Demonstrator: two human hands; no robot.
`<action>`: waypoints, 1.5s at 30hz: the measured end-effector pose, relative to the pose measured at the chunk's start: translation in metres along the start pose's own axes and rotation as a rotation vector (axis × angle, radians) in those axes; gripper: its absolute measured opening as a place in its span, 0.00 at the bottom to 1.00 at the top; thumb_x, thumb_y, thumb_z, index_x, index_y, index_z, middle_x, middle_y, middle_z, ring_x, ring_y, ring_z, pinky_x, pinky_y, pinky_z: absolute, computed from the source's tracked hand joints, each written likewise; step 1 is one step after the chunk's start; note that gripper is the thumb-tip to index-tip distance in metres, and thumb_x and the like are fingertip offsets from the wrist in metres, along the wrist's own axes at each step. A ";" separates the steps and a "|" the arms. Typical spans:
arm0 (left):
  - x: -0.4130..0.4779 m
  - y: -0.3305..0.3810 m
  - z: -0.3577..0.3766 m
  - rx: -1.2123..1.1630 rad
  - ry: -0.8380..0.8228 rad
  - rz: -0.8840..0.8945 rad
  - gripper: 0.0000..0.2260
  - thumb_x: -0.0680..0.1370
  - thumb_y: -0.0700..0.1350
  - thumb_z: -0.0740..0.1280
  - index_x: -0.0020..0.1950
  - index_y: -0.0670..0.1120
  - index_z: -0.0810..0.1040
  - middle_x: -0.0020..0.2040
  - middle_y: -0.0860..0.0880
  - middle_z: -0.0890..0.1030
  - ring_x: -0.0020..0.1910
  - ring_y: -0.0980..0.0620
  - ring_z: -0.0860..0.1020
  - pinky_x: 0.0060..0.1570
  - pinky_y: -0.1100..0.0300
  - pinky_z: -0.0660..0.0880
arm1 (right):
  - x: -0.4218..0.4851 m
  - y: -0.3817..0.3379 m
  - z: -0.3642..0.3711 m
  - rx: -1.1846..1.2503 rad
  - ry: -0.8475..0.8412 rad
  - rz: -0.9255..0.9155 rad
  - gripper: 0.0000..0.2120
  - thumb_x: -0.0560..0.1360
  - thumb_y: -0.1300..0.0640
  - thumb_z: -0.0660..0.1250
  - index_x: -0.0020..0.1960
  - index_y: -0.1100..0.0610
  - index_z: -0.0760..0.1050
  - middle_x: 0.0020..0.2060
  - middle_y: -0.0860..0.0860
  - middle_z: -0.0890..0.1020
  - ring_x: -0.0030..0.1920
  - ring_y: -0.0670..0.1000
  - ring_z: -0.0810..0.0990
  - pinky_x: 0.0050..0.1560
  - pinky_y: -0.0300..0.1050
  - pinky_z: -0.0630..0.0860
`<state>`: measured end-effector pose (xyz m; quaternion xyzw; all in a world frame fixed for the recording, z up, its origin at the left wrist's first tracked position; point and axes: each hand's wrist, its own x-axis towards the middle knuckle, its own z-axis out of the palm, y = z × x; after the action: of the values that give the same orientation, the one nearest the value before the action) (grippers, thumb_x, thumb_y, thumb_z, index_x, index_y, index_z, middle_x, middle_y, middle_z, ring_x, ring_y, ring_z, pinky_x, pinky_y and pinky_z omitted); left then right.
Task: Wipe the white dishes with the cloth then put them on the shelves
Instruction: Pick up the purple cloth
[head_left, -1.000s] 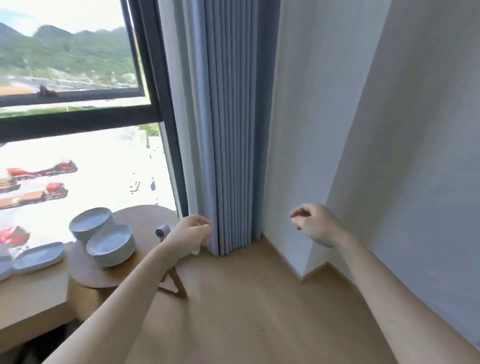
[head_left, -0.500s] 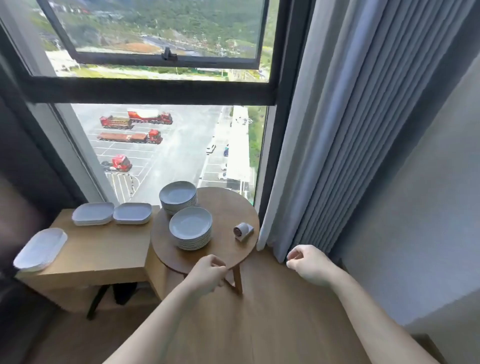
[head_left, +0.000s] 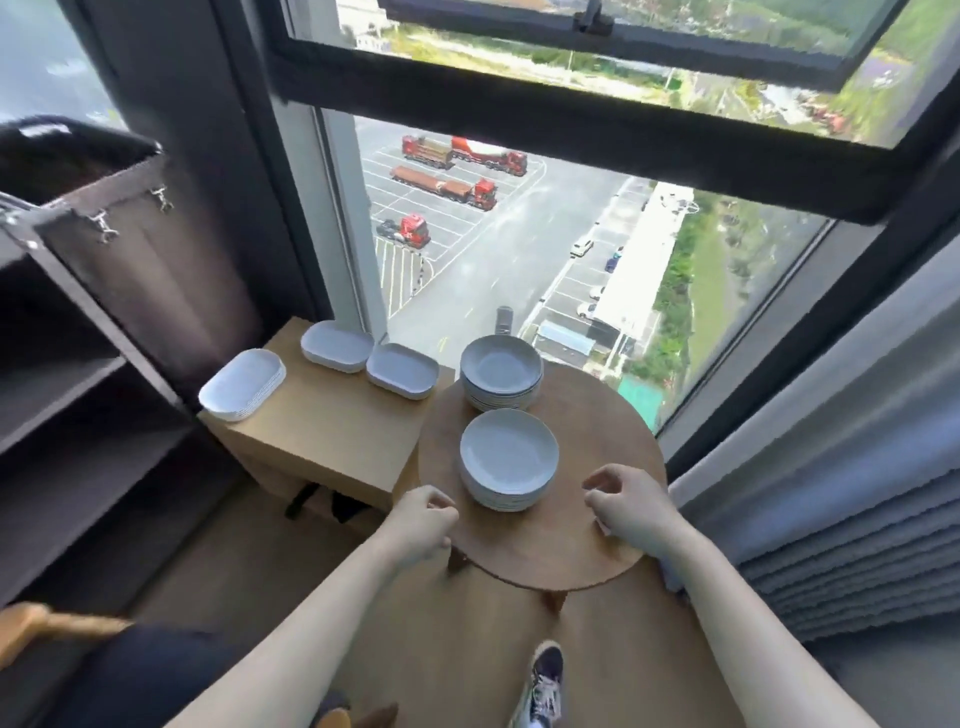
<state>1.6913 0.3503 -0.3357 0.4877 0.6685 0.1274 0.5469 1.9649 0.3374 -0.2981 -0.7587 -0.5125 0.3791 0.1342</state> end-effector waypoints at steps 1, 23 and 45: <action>0.007 -0.006 -0.005 -0.014 0.009 -0.045 0.08 0.81 0.42 0.61 0.58 0.45 0.78 0.53 0.46 0.82 0.41 0.53 0.82 0.38 0.61 0.76 | 0.015 -0.005 0.009 -0.002 -0.051 -0.009 0.04 0.77 0.52 0.67 0.51 0.47 0.79 0.44 0.45 0.84 0.45 0.47 0.82 0.43 0.43 0.78; 0.073 -0.052 -0.169 -0.336 0.510 -0.405 0.09 0.81 0.39 0.63 0.59 0.43 0.79 0.54 0.46 0.79 0.44 0.51 0.82 0.42 0.59 0.77 | 0.234 -0.241 0.174 -0.300 -0.611 -0.495 0.12 0.78 0.56 0.64 0.59 0.55 0.79 0.54 0.50 0.81 0.56 0.53 0.79 0.55 0.45 0.75; 0.104 -0.124 -0.567 -0.544 0.762 -0.276 0.09 0.81 0.40 0.65 0.59 0.46 0.80 0.54 0.47 0.83 0.49 0.50 0.85 0.49 0.55 0.80 | 0.254 -0.610 0.374 -0.327 -0.603 -0.719 0.10 0.79 0.57 0.65 0.60 0.53 0.80 0.54 0.48 0.81 0.57 0.51 0.79 0.53 0.43 0.74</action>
<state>1.1510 0.5774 -0.2765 0.1523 0.8219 0.3933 0.3828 1.3335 0.7588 -0.3008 -0.4015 -0.8105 0.4261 -0.0188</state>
